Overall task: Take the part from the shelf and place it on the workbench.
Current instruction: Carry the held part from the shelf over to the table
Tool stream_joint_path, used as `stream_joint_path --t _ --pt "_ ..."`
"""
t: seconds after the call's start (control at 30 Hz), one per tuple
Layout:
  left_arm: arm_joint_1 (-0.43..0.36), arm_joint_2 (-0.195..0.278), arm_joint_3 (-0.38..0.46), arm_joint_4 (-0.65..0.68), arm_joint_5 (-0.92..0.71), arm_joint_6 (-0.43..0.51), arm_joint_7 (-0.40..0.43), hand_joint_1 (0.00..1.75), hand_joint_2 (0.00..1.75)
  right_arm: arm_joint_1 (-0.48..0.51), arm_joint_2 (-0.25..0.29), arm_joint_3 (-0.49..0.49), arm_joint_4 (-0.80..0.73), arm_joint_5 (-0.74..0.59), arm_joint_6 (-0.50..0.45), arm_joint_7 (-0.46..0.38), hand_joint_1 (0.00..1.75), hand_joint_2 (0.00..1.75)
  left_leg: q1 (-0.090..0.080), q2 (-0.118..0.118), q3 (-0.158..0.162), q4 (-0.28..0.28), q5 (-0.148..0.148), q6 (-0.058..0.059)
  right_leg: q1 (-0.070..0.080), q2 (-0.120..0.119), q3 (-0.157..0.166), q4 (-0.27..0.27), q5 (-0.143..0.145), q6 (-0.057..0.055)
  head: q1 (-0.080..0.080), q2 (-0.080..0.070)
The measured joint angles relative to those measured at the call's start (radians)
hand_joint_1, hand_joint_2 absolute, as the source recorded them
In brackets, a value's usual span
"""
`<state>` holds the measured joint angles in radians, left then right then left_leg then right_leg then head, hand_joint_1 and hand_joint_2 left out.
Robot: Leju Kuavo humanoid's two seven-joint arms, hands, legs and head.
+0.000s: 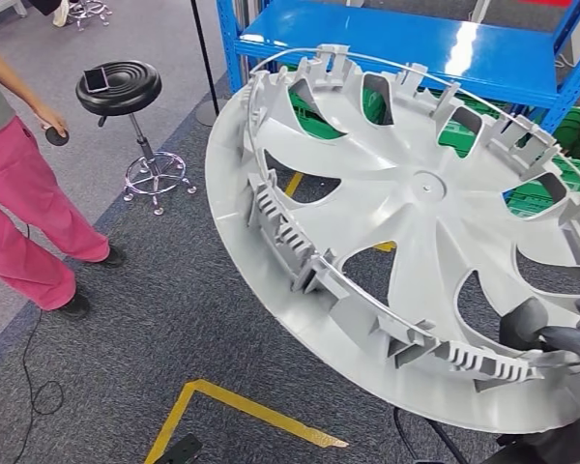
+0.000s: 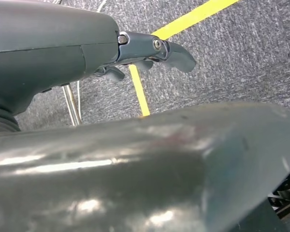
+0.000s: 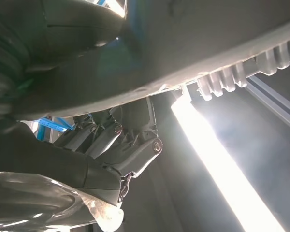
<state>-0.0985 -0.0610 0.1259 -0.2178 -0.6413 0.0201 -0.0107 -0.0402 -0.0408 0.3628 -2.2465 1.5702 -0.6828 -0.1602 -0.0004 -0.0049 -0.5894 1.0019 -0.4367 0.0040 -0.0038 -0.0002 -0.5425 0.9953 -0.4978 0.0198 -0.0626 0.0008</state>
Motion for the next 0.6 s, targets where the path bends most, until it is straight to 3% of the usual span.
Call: stream_joint_path --t 0.6 --pt "0.000 0.000 0.000 0.000 0.000 0.000 0.000 0.00 0.00 0.000 0.000 0.000 0.000 0.000 0.000 -0.006 1.75 1.75 0.000 0.000 0.000 0.000 0.000 0.000 0.000 0.000 0.000 0.000 0.000 0.000 0.000 0.000"
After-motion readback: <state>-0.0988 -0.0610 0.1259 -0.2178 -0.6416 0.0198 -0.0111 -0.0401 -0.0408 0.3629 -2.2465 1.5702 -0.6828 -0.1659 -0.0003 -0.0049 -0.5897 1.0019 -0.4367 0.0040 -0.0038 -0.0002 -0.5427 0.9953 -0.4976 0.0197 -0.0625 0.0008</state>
